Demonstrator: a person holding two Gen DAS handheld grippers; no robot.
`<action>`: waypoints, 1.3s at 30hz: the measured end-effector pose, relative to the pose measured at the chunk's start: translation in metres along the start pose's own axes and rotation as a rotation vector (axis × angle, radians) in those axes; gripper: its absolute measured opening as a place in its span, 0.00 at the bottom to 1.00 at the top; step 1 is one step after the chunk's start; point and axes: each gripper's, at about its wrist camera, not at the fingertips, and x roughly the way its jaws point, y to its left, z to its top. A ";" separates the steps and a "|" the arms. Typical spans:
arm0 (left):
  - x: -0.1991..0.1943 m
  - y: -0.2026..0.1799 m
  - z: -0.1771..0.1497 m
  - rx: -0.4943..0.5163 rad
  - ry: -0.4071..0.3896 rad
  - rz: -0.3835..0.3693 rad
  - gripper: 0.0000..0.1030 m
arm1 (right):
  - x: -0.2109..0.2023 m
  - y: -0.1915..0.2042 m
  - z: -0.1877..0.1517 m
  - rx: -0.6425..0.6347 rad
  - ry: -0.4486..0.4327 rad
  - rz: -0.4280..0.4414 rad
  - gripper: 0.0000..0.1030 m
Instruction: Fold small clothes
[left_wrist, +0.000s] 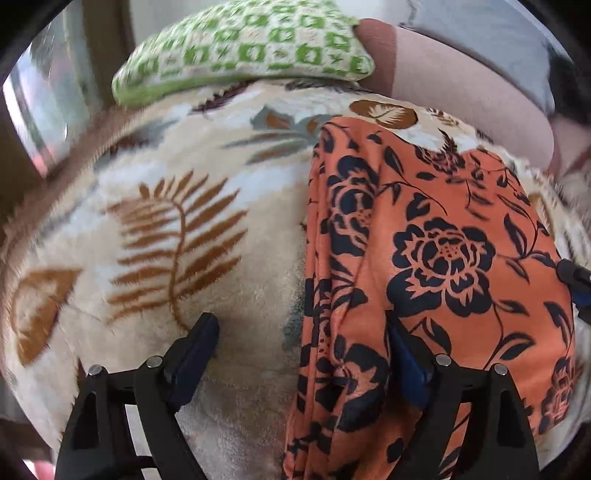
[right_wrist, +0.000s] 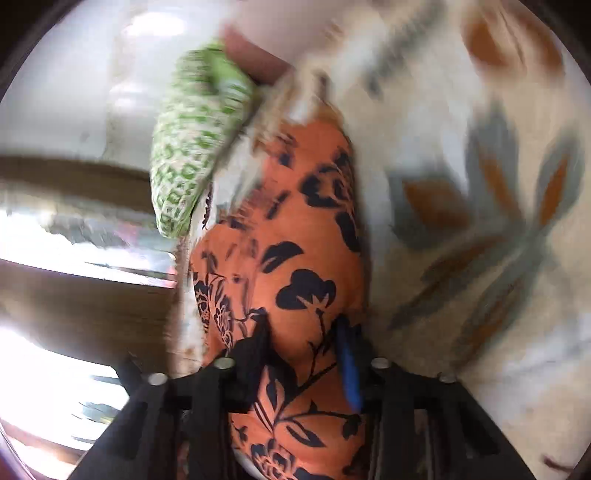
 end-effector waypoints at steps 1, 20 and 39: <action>0.001 0.001 0.001 -0.016 0.008 -0.009 0.87 | 0.010 -0.003 0.000 -0.024 0.020 -0.063 0.25; -0.007 0.023 0.009 -0.071 0.033 -0.159 0.87 | 0.105 -0.006 0.091 0.069 0.006 -0.099 0.28; 0.055 0.038 0.105 -0.146 0.077 -0.431 0.31 | 0.047 0.068 -0.035 -0.293 0.084 0.028 0.75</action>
